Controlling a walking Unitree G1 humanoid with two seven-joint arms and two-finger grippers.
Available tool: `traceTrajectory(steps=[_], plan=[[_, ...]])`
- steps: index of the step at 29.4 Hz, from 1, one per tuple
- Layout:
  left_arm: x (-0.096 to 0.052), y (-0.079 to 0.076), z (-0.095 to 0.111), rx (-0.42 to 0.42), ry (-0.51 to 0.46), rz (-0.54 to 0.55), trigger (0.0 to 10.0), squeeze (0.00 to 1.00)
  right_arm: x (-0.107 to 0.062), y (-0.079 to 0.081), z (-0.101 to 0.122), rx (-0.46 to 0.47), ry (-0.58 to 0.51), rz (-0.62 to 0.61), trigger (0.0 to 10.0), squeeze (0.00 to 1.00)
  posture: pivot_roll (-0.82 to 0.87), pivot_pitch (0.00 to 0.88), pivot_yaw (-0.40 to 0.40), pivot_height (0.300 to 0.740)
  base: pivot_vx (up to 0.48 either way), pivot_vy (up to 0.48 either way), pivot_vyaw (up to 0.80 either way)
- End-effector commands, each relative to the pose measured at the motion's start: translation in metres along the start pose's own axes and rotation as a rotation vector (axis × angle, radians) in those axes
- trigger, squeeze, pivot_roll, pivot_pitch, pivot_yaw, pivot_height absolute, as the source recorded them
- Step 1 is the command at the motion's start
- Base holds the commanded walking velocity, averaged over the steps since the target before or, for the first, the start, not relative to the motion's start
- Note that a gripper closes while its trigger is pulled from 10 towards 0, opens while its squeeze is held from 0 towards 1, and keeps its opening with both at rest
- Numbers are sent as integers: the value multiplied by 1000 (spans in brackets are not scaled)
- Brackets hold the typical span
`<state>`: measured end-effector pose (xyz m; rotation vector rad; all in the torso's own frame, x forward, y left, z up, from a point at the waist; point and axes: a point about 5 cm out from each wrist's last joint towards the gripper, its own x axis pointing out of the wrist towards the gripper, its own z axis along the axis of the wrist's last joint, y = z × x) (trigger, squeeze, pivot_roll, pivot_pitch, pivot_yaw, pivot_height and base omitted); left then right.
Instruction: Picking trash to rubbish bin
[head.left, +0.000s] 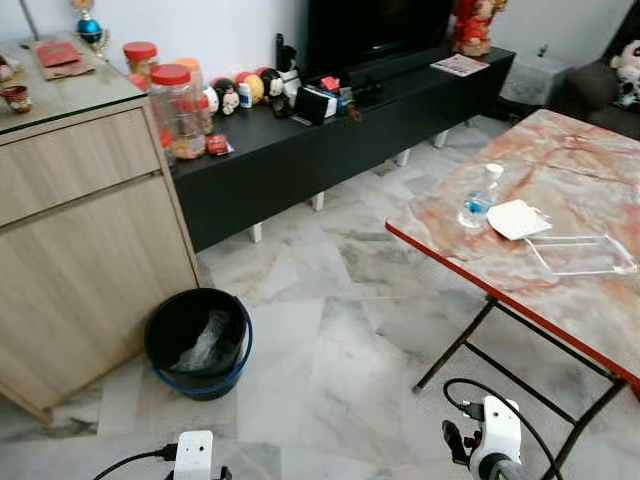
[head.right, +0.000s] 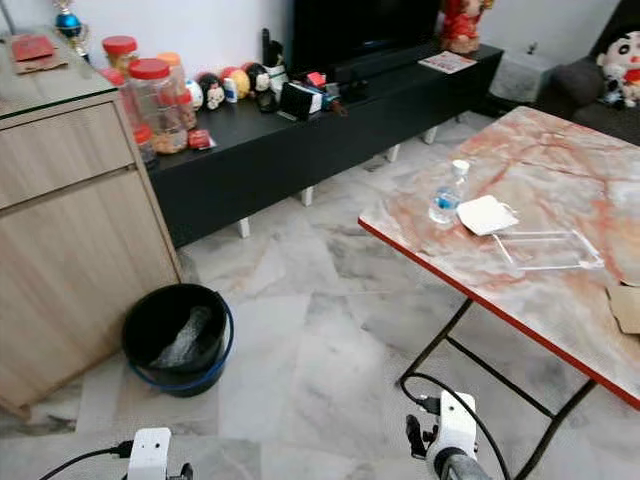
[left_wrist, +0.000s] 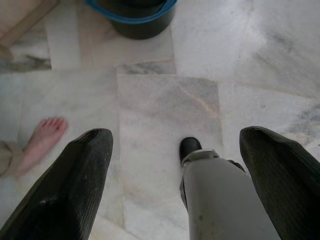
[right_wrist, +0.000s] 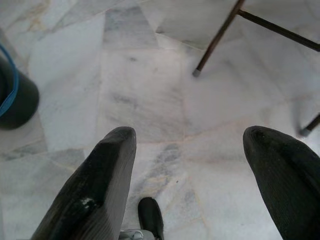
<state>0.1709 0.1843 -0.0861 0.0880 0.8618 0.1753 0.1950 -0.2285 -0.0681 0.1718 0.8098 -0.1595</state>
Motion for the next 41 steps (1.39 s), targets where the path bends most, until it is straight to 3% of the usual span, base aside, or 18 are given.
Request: traceTrajectory(steps=[1, 22, 30, 41], plan=[[-1, 1, -3, 22, 6, -8, 10000, 0, -1, -4, -2, 32, 6, -28, 10000, 0, -3, 15, -62, 740, 0, 0, -775], [2, 5, 5, 101, -10, -13, 10000, 0, -2, -5, -4, 68, 2, -53, 10000, 0, -16, 19, -32, 740, 0, 0, -775], [2, 2, 6, 110, -8, -24, 10000, 0, -3, -6, -7, 63, 10, -52, 10000, 0, -5, 12, -35, 740, 0, -265, -775], [1, 4, 1, 95, 5, -16, 10000, 0, -5, -10, -15, 65, 40, -65, 10000, 0, -1, 0, -30, 740, 0, 0, -771]])
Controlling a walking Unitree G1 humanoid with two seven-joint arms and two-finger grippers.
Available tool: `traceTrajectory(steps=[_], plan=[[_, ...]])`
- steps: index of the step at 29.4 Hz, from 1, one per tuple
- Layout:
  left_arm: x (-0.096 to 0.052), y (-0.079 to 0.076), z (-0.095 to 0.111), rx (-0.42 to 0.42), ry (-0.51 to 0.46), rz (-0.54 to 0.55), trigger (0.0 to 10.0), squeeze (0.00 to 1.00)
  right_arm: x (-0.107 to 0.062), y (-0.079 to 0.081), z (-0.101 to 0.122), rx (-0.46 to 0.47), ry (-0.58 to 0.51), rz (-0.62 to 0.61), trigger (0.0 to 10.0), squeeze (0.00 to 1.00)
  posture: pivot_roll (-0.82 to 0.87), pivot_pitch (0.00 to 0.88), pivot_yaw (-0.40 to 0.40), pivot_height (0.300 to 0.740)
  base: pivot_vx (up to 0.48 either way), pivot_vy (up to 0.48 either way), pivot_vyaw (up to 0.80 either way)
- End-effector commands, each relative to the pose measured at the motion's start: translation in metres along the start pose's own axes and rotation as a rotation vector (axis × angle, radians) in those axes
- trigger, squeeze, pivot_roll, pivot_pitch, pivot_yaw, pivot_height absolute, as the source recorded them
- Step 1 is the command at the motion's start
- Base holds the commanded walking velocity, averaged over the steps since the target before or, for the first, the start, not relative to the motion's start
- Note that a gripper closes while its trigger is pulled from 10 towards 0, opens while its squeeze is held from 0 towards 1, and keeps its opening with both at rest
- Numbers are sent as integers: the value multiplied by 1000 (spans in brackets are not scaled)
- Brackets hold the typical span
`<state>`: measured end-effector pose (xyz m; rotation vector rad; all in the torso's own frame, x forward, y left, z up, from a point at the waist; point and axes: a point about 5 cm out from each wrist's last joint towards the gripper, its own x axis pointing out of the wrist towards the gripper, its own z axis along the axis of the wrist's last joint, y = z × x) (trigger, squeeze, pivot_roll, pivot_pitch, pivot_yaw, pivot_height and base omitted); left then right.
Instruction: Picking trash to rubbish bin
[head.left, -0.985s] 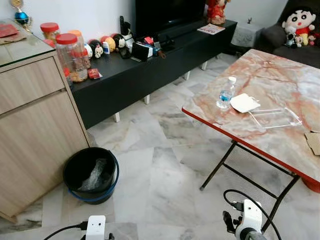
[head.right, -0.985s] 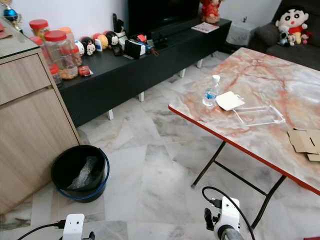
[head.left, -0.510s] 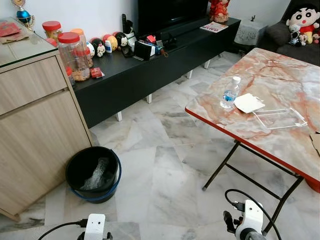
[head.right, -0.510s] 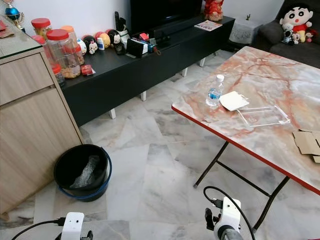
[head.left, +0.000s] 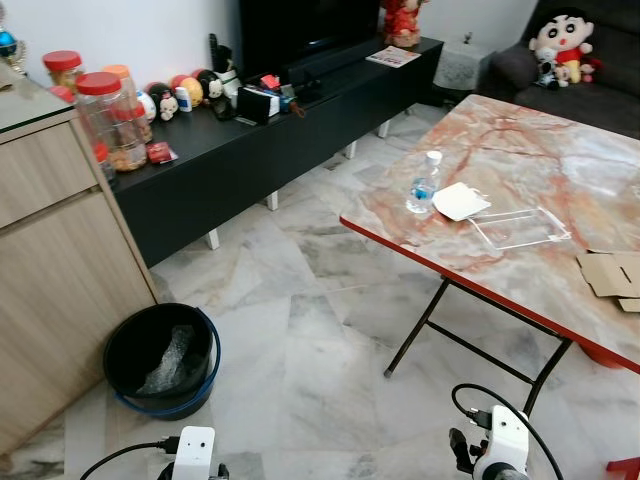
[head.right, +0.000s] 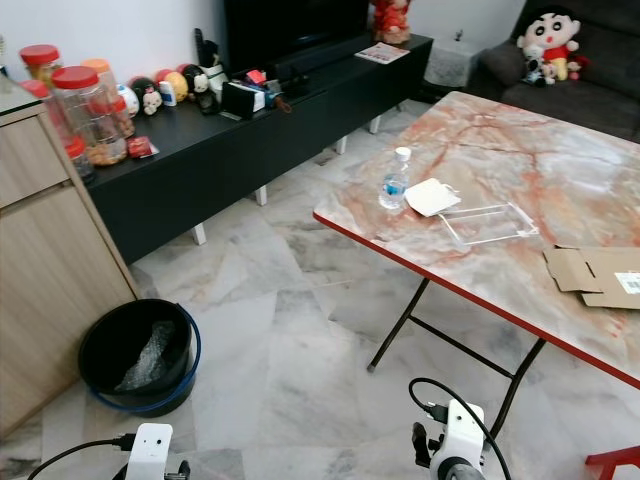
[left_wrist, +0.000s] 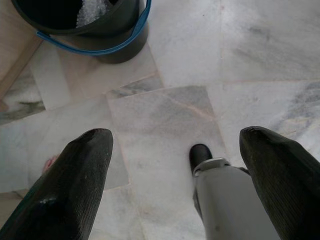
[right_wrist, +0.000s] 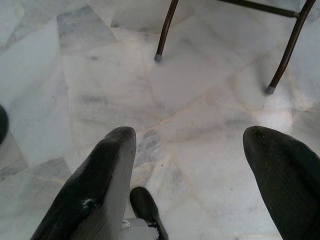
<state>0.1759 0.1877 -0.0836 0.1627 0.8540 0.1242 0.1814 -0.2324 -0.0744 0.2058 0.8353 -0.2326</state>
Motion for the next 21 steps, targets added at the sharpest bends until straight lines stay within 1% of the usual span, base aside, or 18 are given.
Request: traceTrajectory(steps=[1, 2, 3, 9, 13, 16, 17, 19, 21], plan=[[-1, 1, -5, 22, 22, -2, 10000, 0, 0, -4, -2, 8, 19, -13, 10000, 0, -1, 0, -30, 740, 0, 0, -769], [-1, 1, -5, 22, 22, -2, 10000, 0, 0, -4, -2, 8, 19, -13, 10000, 0, -1, 0, -30, 740, 0, 0, -769], [-1, 0, -5, 35, 22, -7, 10000, 0, 0, -5, 0, 8, 23, -17, 10000, 0, -2, 0, -29, 740, 0, -480, -750], [-1, -1, -5, 26, 21, -11, 10000, 0, 0, -6, 3, 9, 25, -21, 10000, 0, -5, 0, -27, 740, 0, -480, -750], [-1, -3, -3, 40, 19, -18, 10000, 0, 2, -6, 10, 4, 24, -24, 10000, 0, -8, 0, -29, 740, 0, -480, -756], [-1, -3, -3, 36, 21, -16, 10000, 0, 2, -6, 7, 4, 29, -25, 10000, 0, -8, 0, -29, 740, 0, -480, -756], [-1, -3, -3, 34, 21, -15, 10000, 0, 1, -6, 5, 4, 32, -25, 10000, 0, -9, 0, -28, 740, 0, -352, -756], [-1, -3, -4, 17, 22, -11, 10000, 0, 1, -6, 2, 5, 38, -25, 10000, 0, -9, 0, -28, 740, 0, 0, -756], [-1, -3, -4, 20, 24, -10, 10000, 0, 1, -6, 2, 5, 40, -25, 10000, 0, -9, 0, -28, 740, 0, 0, -756]])
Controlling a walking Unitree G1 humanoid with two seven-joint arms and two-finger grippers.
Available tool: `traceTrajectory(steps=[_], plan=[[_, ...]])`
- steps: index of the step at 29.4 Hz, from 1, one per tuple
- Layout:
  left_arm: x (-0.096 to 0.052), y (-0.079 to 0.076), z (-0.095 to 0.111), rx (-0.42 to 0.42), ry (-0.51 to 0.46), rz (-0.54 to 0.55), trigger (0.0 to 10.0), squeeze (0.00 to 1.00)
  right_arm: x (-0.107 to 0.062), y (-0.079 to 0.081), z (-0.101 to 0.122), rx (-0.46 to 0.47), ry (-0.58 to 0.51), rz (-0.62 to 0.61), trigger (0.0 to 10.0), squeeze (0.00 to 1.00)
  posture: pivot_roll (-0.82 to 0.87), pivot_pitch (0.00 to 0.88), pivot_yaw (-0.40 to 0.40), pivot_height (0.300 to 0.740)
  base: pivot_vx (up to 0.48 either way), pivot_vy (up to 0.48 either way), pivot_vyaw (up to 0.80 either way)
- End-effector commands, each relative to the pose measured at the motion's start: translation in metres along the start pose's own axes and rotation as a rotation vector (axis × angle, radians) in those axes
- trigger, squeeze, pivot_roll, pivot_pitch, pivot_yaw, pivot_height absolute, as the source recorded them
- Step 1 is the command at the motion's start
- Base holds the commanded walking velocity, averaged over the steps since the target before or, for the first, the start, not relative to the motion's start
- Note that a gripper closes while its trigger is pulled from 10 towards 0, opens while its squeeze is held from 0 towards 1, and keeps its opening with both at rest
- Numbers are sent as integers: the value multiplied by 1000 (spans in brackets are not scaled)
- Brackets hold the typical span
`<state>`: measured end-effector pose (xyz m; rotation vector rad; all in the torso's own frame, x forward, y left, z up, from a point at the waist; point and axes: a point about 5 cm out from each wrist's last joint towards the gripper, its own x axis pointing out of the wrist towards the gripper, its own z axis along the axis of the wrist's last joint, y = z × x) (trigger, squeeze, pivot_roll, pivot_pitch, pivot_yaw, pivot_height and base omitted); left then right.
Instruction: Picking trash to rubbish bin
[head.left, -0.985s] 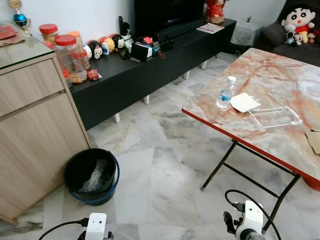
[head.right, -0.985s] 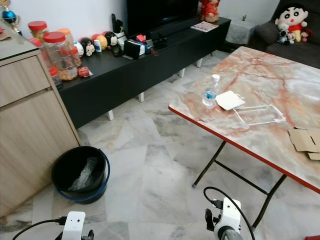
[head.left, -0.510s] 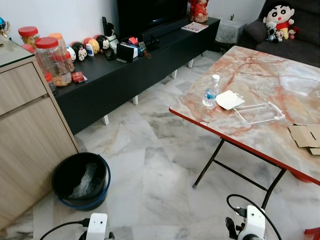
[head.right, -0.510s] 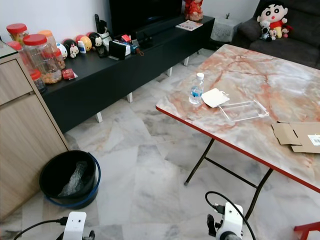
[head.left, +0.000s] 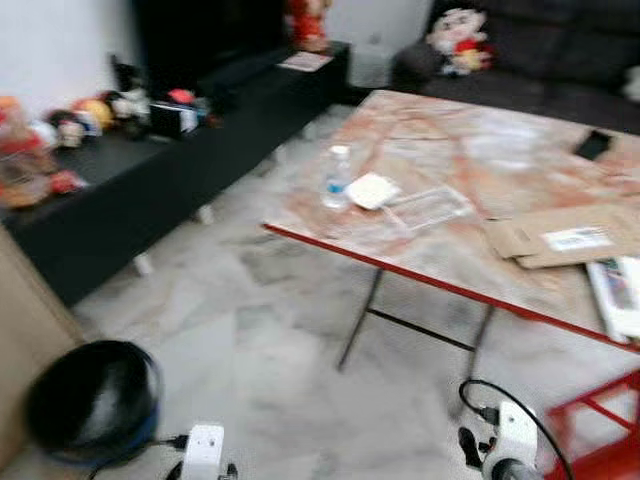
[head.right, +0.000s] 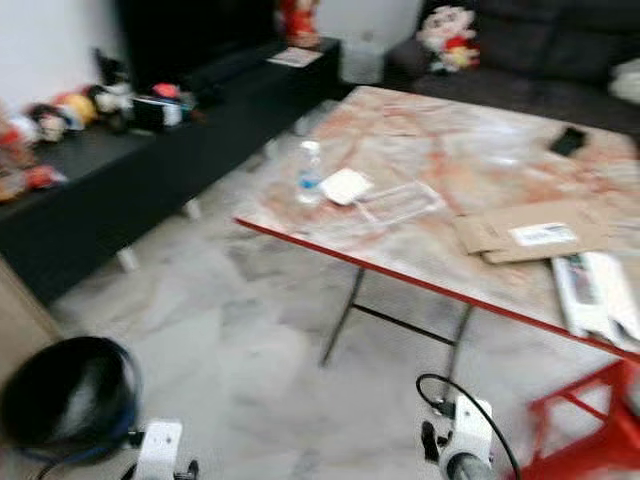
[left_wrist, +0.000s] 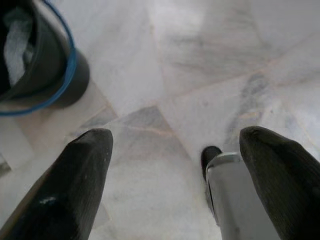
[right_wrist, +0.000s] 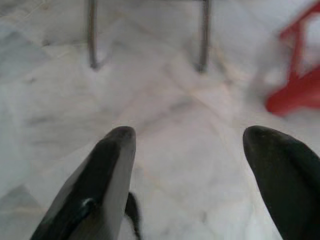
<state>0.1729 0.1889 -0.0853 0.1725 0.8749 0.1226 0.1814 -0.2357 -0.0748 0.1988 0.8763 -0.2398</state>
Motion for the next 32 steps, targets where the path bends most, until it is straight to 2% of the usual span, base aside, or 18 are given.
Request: traceTrajectory(steps=[1, 13, 27, 32], plan=[[0, -3, 0, 12, 4, -12, 10000, 0, 0, -2, 1, 11, 2, -10, 10000, 0, -7, 0, -29, 740, 0, 0, -756], [0, -2, 1, 5, 2, -5, 10000, 0, -1, -2, -1, 12, -2, -4, 10000, 0, -4, 0, -33, 740, 0, 0, -756], [-1, 1, -3, -25, 5, 25, 10000, 0, 1, -1, 13, 11, -63, 13, 10000, 0, 0, 0, -43, 740, 0, 0, 0], [1, 6, 9, -60, -56, 56, 10000, 0, 4, 7, 37, -10, -151, 39, 10000, 0, 0, 3, -47, 740, 0, 0, 0]])
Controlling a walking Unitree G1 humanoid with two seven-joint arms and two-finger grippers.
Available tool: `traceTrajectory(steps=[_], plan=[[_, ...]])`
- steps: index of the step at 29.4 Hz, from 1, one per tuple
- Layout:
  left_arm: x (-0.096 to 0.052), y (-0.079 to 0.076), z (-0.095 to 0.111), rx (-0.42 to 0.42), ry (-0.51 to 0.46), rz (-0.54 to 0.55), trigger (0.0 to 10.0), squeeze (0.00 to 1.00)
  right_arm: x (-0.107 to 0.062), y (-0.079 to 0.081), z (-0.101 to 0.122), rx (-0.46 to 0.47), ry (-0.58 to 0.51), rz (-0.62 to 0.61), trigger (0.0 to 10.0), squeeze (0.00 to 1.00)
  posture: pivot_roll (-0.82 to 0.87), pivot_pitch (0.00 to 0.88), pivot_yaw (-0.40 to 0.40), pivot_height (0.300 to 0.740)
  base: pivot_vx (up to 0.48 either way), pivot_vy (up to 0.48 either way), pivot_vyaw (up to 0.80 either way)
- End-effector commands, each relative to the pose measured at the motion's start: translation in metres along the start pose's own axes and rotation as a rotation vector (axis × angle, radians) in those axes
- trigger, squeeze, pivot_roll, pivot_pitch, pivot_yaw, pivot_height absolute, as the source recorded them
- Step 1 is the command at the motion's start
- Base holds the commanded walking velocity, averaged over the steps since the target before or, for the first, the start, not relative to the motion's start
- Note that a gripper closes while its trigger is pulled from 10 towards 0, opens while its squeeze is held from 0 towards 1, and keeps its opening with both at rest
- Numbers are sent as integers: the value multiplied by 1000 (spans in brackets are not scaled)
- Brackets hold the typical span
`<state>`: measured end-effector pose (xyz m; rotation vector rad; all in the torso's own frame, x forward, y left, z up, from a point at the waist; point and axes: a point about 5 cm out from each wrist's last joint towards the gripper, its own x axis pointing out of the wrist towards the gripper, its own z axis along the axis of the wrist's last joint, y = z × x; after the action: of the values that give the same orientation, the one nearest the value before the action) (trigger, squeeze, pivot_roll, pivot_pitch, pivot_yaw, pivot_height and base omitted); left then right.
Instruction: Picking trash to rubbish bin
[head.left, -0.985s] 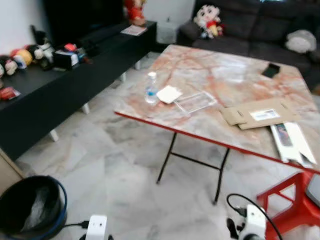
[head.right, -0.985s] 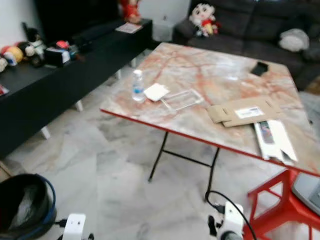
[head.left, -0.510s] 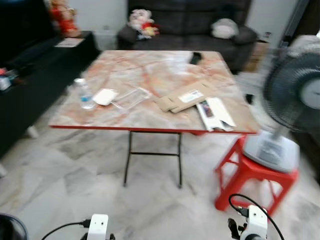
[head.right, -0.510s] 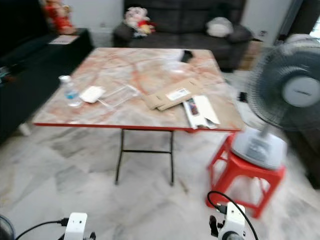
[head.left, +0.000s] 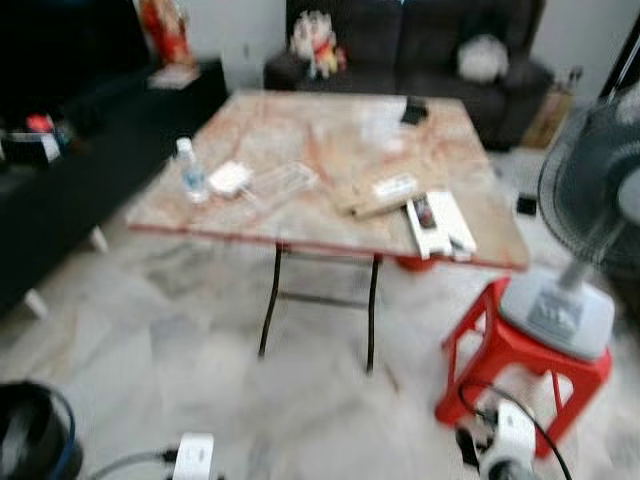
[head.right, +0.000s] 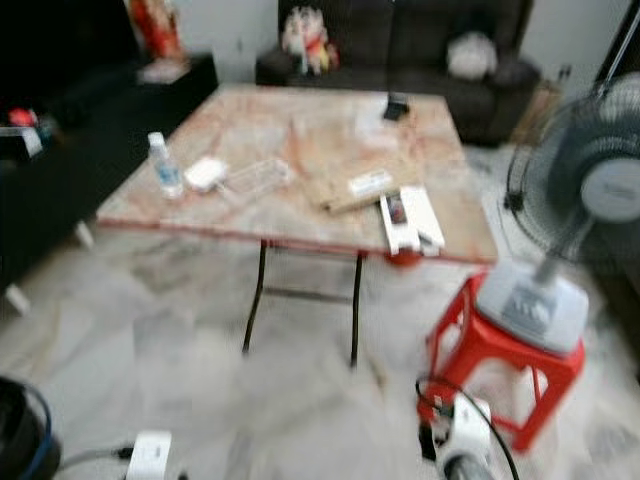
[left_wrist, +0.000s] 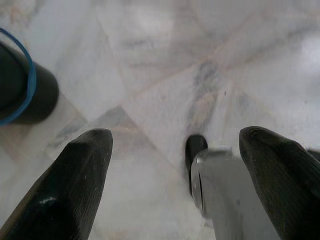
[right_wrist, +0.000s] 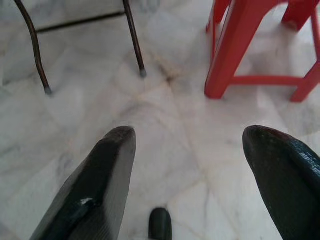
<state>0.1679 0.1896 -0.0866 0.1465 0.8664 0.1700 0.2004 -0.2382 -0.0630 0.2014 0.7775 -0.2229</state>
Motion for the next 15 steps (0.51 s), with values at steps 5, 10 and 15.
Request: traceTrajectory(steps=[5, 10, 15], plan=[[7, 10, 57, -61, -270, 55, 10000, 0, 6, 9, 63, -75, -254, 71, 10000, 0, 6, 19, -45, 740, 0, 0, 0], [3, 14, 114, -56, -532, 64, 10000, 0, 3, 16, 111, -125, -448, 101, 10000, 0, 4, 26, -50, 740, 0, 0, 0], [-11, 9, 165, -65, -761, 55, 10000, 0, -6, 49, 155, -140, -660, 201, 10000, 0, -1, 24, -46, 740, 0, 0, 0]])
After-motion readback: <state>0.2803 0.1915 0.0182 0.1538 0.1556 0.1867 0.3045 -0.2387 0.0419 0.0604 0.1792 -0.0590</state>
